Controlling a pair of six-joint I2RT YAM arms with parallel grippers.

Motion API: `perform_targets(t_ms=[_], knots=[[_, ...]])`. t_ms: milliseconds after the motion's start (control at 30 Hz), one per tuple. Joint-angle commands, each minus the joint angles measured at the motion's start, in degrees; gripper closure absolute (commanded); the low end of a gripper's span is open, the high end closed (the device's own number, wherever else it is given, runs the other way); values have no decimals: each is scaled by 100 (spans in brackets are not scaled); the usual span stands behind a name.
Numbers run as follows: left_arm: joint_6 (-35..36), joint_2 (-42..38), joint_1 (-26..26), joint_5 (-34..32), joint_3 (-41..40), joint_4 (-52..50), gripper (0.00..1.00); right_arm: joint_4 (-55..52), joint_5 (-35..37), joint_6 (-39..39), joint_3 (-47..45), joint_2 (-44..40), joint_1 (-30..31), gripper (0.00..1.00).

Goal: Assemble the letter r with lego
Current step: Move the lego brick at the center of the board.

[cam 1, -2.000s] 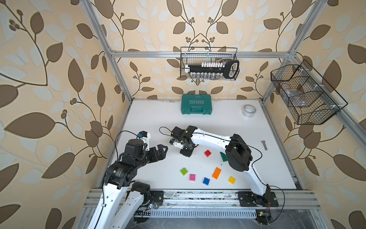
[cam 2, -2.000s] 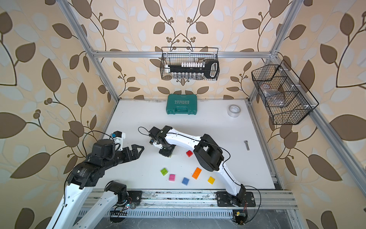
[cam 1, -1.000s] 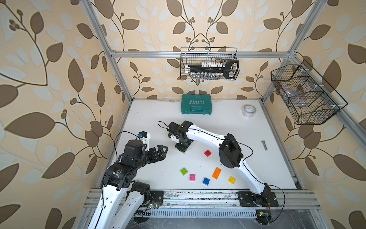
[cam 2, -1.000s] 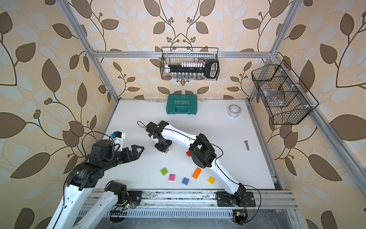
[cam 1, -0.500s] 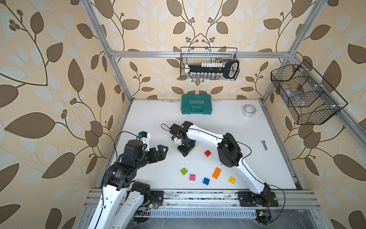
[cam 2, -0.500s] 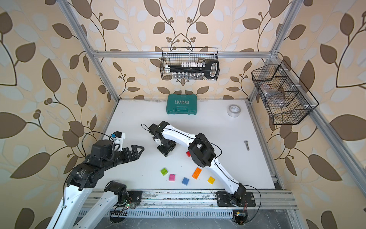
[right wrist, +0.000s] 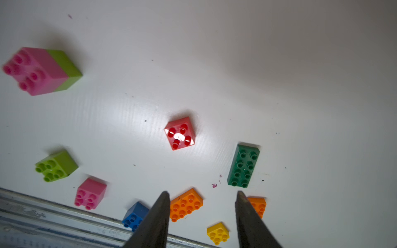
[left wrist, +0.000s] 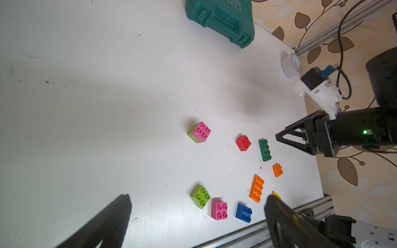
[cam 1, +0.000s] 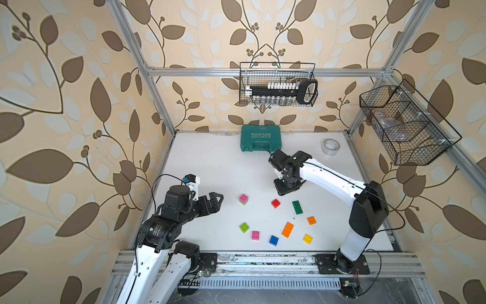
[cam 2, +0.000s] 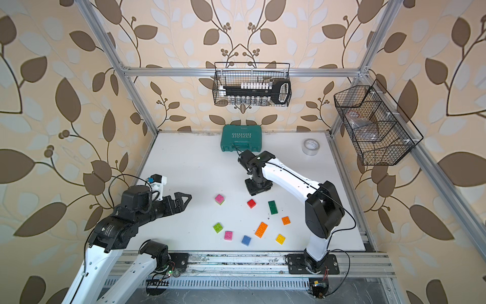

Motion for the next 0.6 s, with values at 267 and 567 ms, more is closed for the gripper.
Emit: perform_targets(t_ms=[267, 567], knots=[[49, -61, -33, 101, -38, 212, 1, 782, 10, 145, -1075, 208, -383, 47], [50, -17, -32, 108, -29, 208, 1, 668, 202, 313, -1360, 158, -737, 50]])
